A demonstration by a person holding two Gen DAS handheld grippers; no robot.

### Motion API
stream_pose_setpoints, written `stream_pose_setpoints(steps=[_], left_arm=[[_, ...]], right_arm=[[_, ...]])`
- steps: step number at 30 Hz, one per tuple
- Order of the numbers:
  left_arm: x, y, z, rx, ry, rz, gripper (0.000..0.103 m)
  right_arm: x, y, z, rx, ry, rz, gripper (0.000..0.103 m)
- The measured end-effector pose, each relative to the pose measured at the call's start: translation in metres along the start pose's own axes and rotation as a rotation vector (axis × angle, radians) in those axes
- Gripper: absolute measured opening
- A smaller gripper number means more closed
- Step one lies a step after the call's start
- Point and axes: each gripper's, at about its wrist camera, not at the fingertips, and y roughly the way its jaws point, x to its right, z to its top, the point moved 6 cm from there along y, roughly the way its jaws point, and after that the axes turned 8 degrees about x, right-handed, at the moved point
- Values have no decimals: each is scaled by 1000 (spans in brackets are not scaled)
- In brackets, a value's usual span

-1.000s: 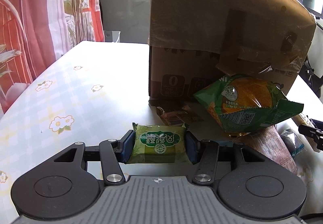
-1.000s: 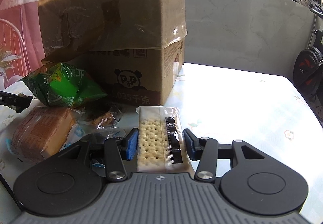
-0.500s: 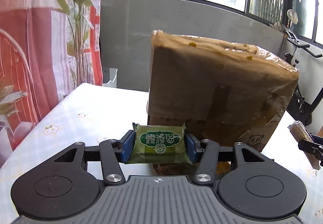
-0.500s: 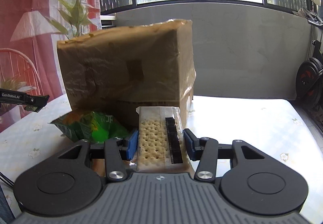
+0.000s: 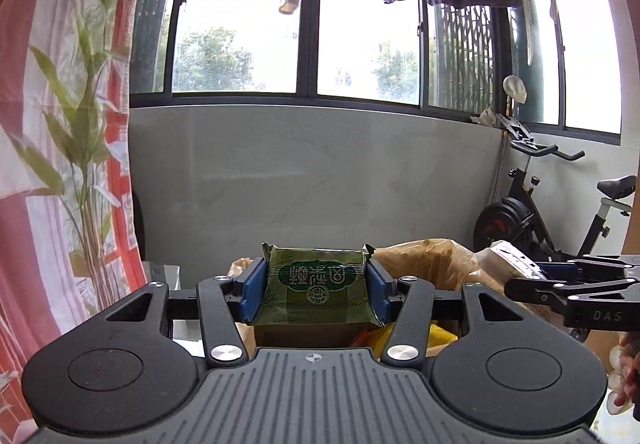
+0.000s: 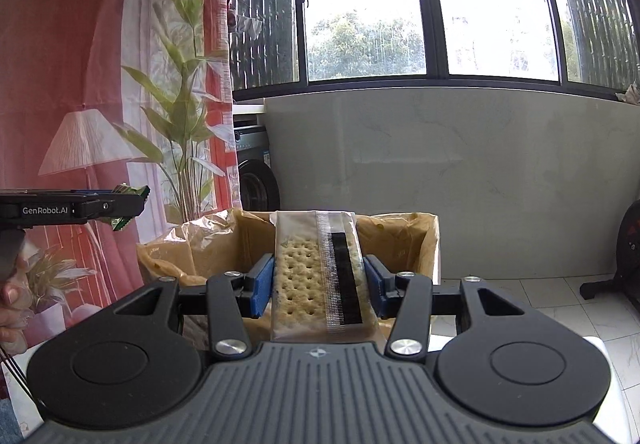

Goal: Organize snacks
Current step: 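Lift both snacks over the box and open both grippers to drop them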

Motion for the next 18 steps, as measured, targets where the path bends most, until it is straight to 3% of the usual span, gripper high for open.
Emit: stream_pose_setpoints(steps=[9, 18], left_arm=[[26, 96, -16, -132, -9, -61, 56], [26, 129, -38, -186, 8, -50, 71]], right_arm=[[23, 81, -3, -129, -8, -104, 49], [32, 86, -18, -176, 20, -155, 55]])
